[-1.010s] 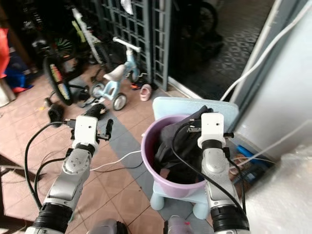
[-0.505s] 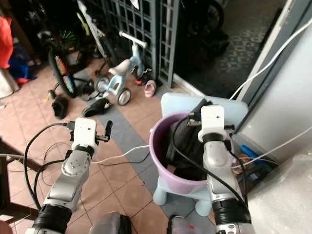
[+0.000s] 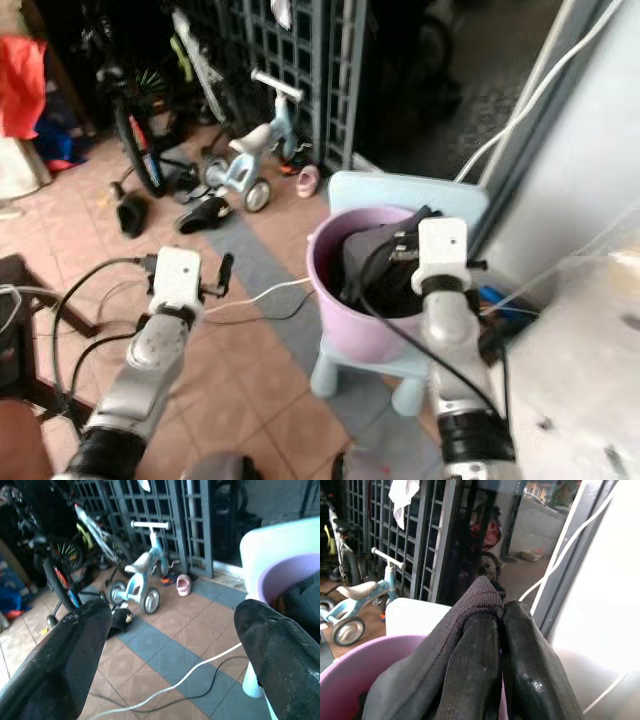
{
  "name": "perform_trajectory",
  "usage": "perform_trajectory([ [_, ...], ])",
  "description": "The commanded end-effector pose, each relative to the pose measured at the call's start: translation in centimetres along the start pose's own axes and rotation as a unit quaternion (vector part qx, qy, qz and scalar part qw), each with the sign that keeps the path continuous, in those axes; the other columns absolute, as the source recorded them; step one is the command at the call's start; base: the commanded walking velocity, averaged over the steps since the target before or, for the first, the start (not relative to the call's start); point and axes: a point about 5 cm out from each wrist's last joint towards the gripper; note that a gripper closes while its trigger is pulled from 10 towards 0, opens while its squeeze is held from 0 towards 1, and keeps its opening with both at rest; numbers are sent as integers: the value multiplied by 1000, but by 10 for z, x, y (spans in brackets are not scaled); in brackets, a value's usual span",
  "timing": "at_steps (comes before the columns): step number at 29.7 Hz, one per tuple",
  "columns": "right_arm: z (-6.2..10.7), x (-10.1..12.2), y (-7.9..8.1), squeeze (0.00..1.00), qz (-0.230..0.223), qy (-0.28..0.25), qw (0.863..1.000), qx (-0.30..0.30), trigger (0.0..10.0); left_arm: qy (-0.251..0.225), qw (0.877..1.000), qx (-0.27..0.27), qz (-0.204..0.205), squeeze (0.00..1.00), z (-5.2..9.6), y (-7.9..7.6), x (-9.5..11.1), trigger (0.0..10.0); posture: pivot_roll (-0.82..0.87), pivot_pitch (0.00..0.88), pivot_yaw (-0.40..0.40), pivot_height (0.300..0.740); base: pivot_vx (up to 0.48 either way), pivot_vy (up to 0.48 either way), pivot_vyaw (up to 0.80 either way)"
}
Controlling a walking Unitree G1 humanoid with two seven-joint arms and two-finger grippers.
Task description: Clothes washing
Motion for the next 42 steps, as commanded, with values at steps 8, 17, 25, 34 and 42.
perform_trajectory([
  [8, -9, 17, -13, 0, 27, -36, 999, -30, 10000, -23, 1000, -13, 1, 0, 0, -4, 8, 10000, -53, 0, 48, 740, 0, -314, -800],
  [17, -23, 39, -44, 0, 66, -78, 990, -99, 10000, -21, 1000, -16, 0, 0, 0, -3, 7, 10000, -55, 0, 50, 740, 0, -434, -800],
  [25, -29, 42, -49, 0, 68, -80, 990, -99, 10000, -26, 999, -13, 15, 0, -1, -5, 8, 10000, -57, 0, 45, 740, 0, -280, -800],
  [34, -29, 41, -20, 0, 43, -80, 996, -2, 10000, -17, 1000, 2, 19, 0, -2, -3, 7, 10000, -52, 0, 44, 740, 0, 0, -164],
  [42, -21, 33, -8, 0, 2, -56, 998, 34, 10000, -11, 1000, 19, 17, 0, 2, 8, 7, 10000, -51, 0, 46, 740, 0, 102, 0],
])
Point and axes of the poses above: a point about 5 cm out from each wrist's last joint towards the gripper, its own z axis pointing back from the gripper into the wrist, its own x axis along the axis of the wrist's last joint, y = z × x, and after that the axes turned 6 degrees about -z, right-handed
